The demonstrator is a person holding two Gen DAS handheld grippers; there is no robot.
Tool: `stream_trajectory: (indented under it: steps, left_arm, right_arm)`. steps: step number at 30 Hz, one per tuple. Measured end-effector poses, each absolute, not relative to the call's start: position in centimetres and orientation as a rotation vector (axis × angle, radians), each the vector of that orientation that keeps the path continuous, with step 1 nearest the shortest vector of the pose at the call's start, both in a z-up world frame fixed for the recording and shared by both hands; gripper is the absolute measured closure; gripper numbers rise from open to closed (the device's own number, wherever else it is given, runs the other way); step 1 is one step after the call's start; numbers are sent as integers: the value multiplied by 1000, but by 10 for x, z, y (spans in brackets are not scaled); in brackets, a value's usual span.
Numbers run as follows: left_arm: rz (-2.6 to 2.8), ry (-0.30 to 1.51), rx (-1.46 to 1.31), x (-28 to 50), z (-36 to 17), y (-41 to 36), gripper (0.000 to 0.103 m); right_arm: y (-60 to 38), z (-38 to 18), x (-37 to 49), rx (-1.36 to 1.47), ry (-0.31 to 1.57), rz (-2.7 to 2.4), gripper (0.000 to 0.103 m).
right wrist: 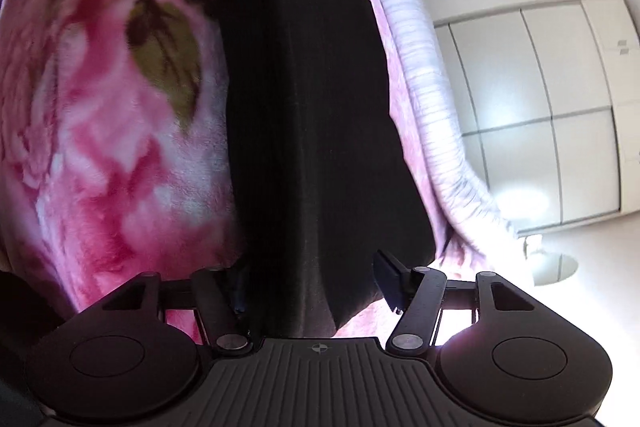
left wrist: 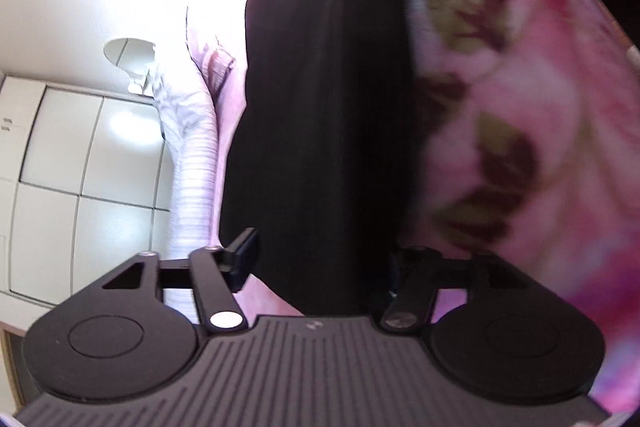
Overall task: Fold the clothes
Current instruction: 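Lift the black bundle with both grippers and carry it toward the pillows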
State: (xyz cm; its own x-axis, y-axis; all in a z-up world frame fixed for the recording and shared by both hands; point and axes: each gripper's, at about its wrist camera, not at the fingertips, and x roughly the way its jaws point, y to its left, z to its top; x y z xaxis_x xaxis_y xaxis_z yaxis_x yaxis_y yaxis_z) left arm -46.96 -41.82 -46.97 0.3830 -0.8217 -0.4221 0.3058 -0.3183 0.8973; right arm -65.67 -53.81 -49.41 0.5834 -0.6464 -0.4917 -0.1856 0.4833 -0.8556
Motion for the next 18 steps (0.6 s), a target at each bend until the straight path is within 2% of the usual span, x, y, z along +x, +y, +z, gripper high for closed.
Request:
stream_trajectory:
  steps: [5, 6, 7, 8, 9, 12, 13, 18]
  left_arm:
    - [-1249, -524, 1522, -461, -468, -441, 40]
    - [-1260, -524, 1530, -459, -467, -443, 44]
    - [-1272, -523, 1538, -457, -467, -446, 53]
    - [-1294, -509, 1555, -455, -464, -447, 59]
    - [-1316, -494, 1571, -454, -461, -448, 68]
    - [-1432, -361, 1551, -439, -431, -461, 77]
    - [-1481, -302, 1535, -431, -418, -467, 79]
    - [-1604, -240, 1493, -387, -361, -506, 82]
  right_arm:
    - [-550, -493, -634, -1068, 940, -364, 43]
    - [-554, -489, -631, -1059, 947, -365, 48]
    - [-558, -486, -627, -1050, 954, -366, 71]
    - [-561, -481, -627, -1047, 965, -355, 82]
    - [-564, -474, -625, -1038, 965, -347, 82]
    - [-576, -449, -612, -990, 962, -324, 83]
    - [-582, -438, -606, -959, 963, -314, 84]
    - [-621, -379, -572, -846, 971, -289, 84]
